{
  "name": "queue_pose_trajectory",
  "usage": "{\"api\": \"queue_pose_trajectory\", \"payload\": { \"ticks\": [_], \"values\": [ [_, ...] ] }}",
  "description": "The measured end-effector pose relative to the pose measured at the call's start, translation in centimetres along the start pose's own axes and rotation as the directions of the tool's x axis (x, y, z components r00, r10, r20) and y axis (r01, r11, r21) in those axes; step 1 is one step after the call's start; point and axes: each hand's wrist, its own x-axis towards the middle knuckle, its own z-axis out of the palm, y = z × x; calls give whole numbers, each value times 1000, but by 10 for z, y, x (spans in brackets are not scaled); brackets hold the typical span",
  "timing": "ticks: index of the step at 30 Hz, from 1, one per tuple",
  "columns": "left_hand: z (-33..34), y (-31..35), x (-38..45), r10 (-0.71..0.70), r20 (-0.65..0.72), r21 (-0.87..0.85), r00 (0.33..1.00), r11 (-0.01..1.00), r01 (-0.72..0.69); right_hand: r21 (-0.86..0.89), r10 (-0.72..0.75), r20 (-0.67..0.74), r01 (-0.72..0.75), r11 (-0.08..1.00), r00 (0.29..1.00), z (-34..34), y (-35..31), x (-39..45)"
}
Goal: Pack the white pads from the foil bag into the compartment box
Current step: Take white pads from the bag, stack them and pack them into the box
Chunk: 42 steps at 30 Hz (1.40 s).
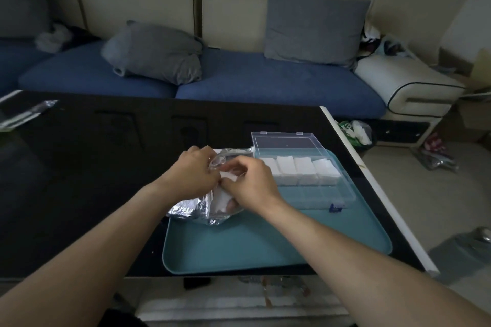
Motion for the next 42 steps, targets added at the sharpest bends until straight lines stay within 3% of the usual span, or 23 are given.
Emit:
{"api": "queue_pose_trajectory", "payload": {
  "ticks": [6,10,12,15,17,20,23,26,29,35,39,42],
  "values": [
    [-7,8,-6,-18,6,6,1000,1000,18,-37,72,-111,-77,996,991,-19,7,9],
    [-8,11,-6,-81,9,-15,997,997,81,-268,119,109,-86,960,987,-24,10,3],
    [-5,12,-5,-82,-7,14,997,997,82,-410,48,102,-2,912,994,-24,11,0],
    [-2,12,-4,-102,-28,21,994,994,103,-445,-54,34,63,893,998,-27,11,-2],
    [-1,11,-2,-108,-38,33,993,993,109,-418,-39,16,42,907,999,-31,8,-2],
    [3,12,-1,-68,-78,74,995,995,73,-233,133,34,-122,965,990,-39,7,-2],
    [4,20,-8,156,-120,44,980,987,-152,-41,277,67,-275,961,959,-44,8,-3],
    [9,28,-10,368,-7,196,930,912,-359,113,282,95,-291,950,955,-42,11,-2],
    [17,26,-8,345,73,321,936,880,-350,83,280,93,-288,954,956,-41,16,-1],
    [14,25,-7,306,-3,398,952,874,-280,113,356,26,-357,927,934,-63,14,1],
    [18,27,-10,284,20,518,959,817,-253,119,385,66,-390,913,921,-67,23,0],
    [21,28,-9,298,15,549,954,795,-257,122,375,7,-373,920,927,-74,25,1]
  ]
}}
